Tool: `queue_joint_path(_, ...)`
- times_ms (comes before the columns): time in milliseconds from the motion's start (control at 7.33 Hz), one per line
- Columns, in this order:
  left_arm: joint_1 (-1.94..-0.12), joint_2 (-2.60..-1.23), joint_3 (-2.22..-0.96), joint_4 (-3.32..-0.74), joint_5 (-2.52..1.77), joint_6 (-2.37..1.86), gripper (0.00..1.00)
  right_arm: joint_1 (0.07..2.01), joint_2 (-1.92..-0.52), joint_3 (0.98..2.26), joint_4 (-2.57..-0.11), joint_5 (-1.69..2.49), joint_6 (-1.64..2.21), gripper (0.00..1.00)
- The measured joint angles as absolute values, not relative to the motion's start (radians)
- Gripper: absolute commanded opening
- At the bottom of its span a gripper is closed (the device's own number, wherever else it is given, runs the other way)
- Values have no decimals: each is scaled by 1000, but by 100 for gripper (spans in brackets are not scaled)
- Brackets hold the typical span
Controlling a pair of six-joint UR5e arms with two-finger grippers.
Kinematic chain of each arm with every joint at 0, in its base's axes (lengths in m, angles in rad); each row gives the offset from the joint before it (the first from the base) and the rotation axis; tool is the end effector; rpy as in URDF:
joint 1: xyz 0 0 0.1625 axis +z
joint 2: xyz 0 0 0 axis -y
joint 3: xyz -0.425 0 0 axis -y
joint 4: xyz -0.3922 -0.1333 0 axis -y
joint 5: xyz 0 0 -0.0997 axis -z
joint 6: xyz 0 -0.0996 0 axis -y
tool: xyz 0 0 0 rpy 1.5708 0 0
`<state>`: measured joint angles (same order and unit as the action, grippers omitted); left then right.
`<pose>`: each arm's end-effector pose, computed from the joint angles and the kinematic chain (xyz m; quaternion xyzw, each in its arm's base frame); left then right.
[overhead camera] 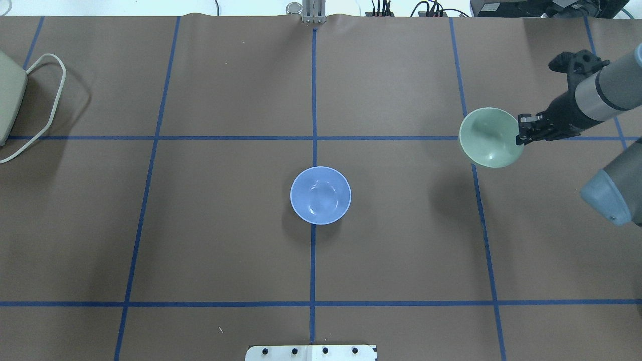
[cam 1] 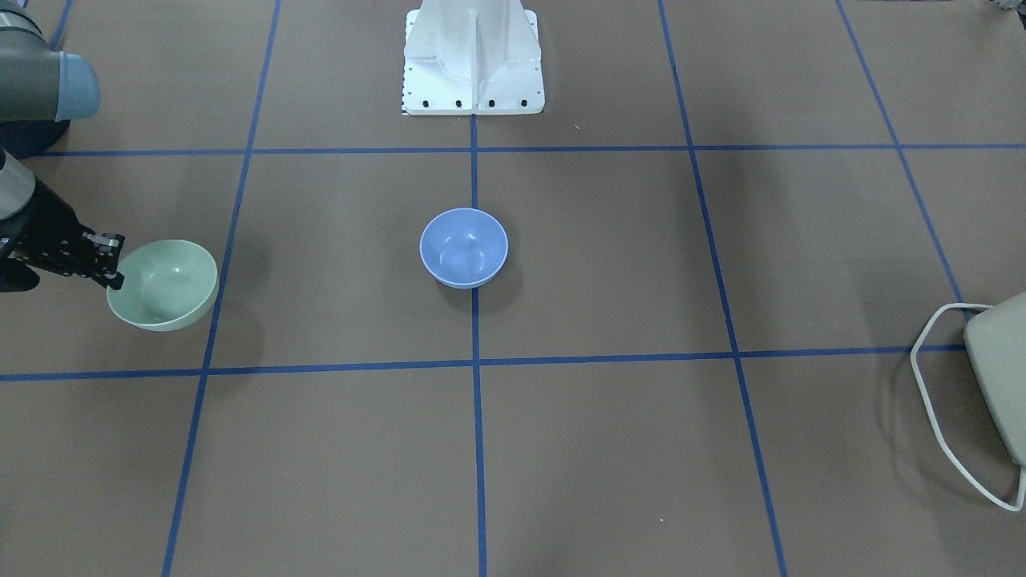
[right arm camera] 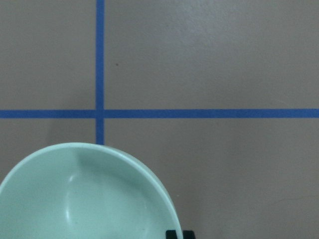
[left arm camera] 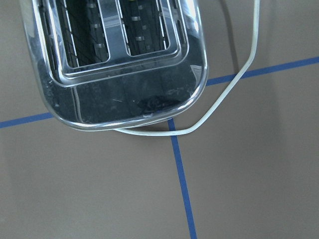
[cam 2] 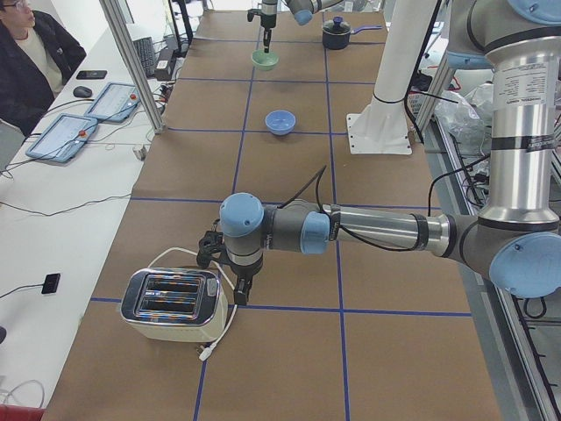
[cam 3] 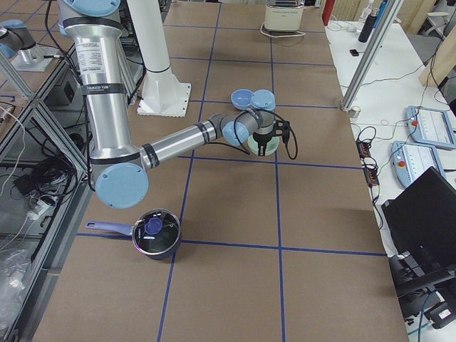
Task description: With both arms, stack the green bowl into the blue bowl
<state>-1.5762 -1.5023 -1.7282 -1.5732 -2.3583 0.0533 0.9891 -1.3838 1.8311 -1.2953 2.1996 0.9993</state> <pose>-0.0652 -0.4669 0.6126 0.0534 0.3819 0.0396 0.9218 -0.2456 -0.5095 0.4049 0.0310 -0.4425 0.0774 0.8929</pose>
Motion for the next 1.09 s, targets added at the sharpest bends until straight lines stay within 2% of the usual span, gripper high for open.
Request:
queue_joint_path(545, -1570, -1507, -1728, -1583, -2360, 28, 99, 693, -1013, 1846, -1531, 1987, 1492, 0)
queue_joint_path(1091, -1568, -1503, -1727, -1584, -2359, 29, 99, 511, -937, 1783, -1570, 1846, 1605, 0)
